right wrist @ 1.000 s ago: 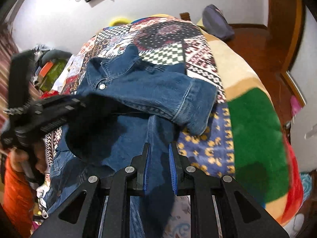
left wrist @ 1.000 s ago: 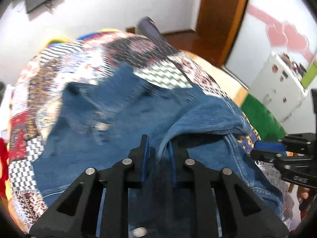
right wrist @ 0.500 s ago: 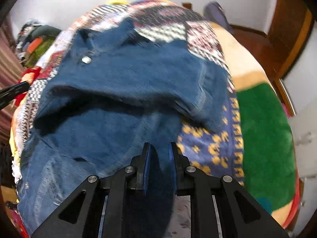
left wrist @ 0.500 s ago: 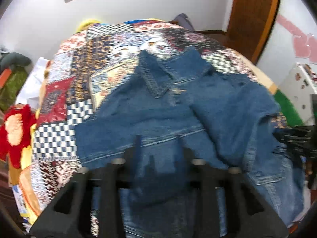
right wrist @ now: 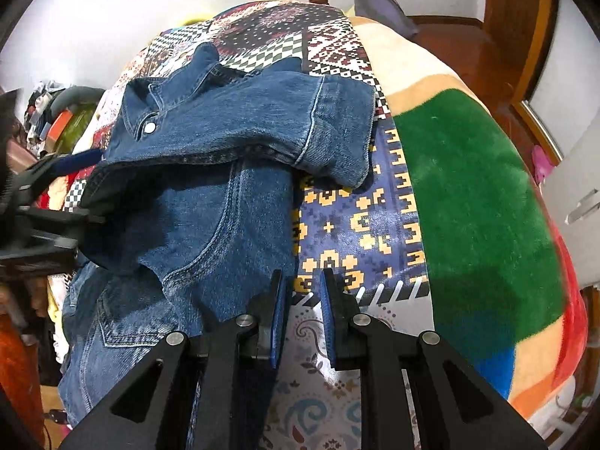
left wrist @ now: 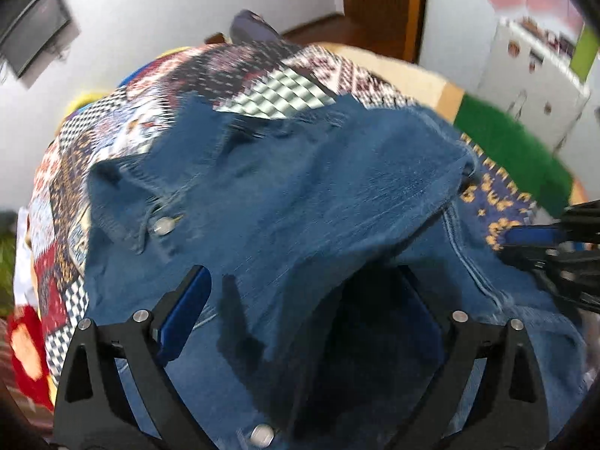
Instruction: Fold large clothes
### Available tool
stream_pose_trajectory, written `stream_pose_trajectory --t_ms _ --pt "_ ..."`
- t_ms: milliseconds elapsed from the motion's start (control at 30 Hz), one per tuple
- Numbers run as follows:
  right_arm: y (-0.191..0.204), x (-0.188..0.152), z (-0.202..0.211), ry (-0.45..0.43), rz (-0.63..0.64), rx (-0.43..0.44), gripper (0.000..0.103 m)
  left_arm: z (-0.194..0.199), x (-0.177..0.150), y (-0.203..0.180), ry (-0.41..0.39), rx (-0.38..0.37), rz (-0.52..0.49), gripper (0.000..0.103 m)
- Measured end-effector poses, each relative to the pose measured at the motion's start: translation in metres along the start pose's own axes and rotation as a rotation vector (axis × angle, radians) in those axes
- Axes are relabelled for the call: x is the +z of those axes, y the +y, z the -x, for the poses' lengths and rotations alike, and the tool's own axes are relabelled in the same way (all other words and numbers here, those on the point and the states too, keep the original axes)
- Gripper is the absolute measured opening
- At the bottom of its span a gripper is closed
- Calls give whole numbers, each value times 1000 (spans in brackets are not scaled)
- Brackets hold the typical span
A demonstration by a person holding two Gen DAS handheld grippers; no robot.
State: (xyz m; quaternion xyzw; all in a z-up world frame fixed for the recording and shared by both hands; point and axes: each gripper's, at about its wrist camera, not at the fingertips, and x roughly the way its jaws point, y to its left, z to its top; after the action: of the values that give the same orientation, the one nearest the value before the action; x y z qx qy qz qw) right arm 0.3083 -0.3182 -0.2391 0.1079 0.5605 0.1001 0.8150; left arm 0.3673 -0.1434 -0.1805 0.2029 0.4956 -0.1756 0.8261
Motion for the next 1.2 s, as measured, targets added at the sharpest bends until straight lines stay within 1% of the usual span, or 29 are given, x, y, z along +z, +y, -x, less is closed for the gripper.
stream_pose_trajectory --t_ms 33,100,200,300,333,367,433,467,500,567,667,700,767,800,833,900,933,967,1033,1100,1200 --pt "0 2 2 1 -4 8 14 -6 5 -5 7 18 -15 97" --pt "1 7 8 -14 -12 35 14 -11 16 -11 -4 41 -39 97" --pt "4 17 17 -53 -19 68 14 -15 31 -11 -6 59 -37 97" --pt "12 27 12 -54 -5 82 14 -19 39 -5 -21 118 -34 97" --pt "13 28 8 -45 3 84 14 -18 38 0 -26 130 -15 97" --pt "16 30 -1 -23 18 79 14 -15 36 11 -35 131 26 97" --pt "24 28 -26 50 84 18 14 -5 33 30 -57 109 102 97" --pt "32 24 -34 40 155 -8 14 3 28 46 -73 102 156 96" --pt "38 20 -34 9 207 -29 14 8 25 56 -83 96 188 96" --pt "44 16 -33 -10 265 -58 14 22 16 79 -114 84 261 96" --pt "41 21 -35 18 247 -34 14 36 -5 113 -137 83 375 96" --pt "40 22 -36 22 244 -27 14 38 -12 119 -139 93 400 96" --pt "38 23 -39 22 235 -15 14 41 -31 135 -137 153 465 96" --pt "37 23 -39 19 232 -13 14 41 -44 147 -129 155 513 96" --pt "38 22 -40 16 231 -13 14 39 -57 158 -115 125 562 96" --pt "38 23 -40 14 227 -16 14 32 -84 173 -79 39 649 96" --pt "37 23 -40 14 225 -18 14 30 -96 175 -63 44 668 96" --pt "38 24 -41 15 223 -23 14 28 -111 174 -54 52 665 96" --pt "41 22 -39 14 227 -33 14 27 -128 167 -55 51 665 97" --pt "42 21 -38 15 228 -39 14 29 -147 163 -64 31 689 97" --pt "44 20 -39 20 228 -49 14 28 -170 163 -74 -20 756 97"
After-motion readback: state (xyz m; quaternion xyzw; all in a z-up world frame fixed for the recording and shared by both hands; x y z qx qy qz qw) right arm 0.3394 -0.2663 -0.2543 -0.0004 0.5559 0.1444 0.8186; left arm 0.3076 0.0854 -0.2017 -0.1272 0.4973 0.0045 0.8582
